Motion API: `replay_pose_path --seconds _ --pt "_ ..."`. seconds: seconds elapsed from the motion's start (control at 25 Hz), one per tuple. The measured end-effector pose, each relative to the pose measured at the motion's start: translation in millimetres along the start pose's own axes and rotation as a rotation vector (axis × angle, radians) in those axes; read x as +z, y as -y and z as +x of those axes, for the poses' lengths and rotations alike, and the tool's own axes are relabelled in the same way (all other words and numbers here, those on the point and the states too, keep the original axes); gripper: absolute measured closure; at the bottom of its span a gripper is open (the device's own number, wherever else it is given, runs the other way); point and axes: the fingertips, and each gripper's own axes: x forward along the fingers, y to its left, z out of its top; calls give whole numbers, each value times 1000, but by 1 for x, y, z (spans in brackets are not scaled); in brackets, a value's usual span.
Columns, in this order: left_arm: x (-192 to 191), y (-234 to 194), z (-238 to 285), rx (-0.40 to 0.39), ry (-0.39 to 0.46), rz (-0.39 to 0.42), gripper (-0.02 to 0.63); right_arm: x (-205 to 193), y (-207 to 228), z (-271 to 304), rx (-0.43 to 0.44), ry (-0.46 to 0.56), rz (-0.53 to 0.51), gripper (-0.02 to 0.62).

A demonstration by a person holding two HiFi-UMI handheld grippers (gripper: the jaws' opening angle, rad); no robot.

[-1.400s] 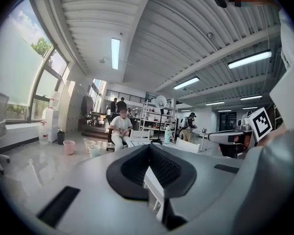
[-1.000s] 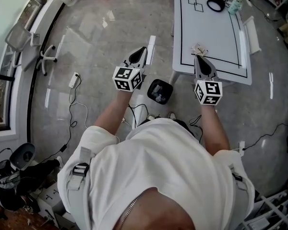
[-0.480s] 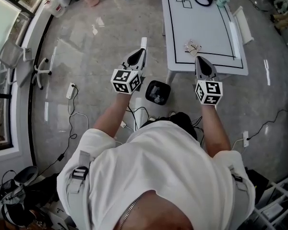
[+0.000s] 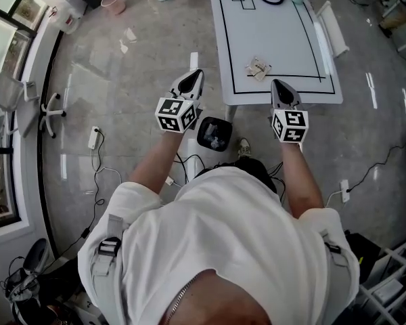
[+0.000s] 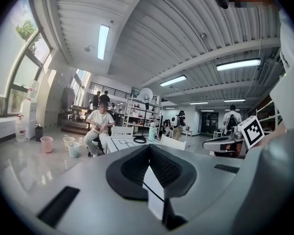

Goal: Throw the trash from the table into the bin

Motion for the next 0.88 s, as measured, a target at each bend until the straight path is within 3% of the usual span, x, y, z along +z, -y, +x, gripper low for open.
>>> replay_pose_path --seconds 0.2,0.48,0.76,0.88 --pt "-11 4 42 13 -39 -11 595 -19 25 36 57 -62 -31 588" --pt "-33 0 96 46 -96 -38 595 -54 39 95 199 -175 -77 579" --pt "-55 -14 122 99 -152 -71 595 -101 38 142 333 -340 -122 396" --pt "-61 -22 126 126 -170 -83 595 -118 36 160 376 -402 -149 357"
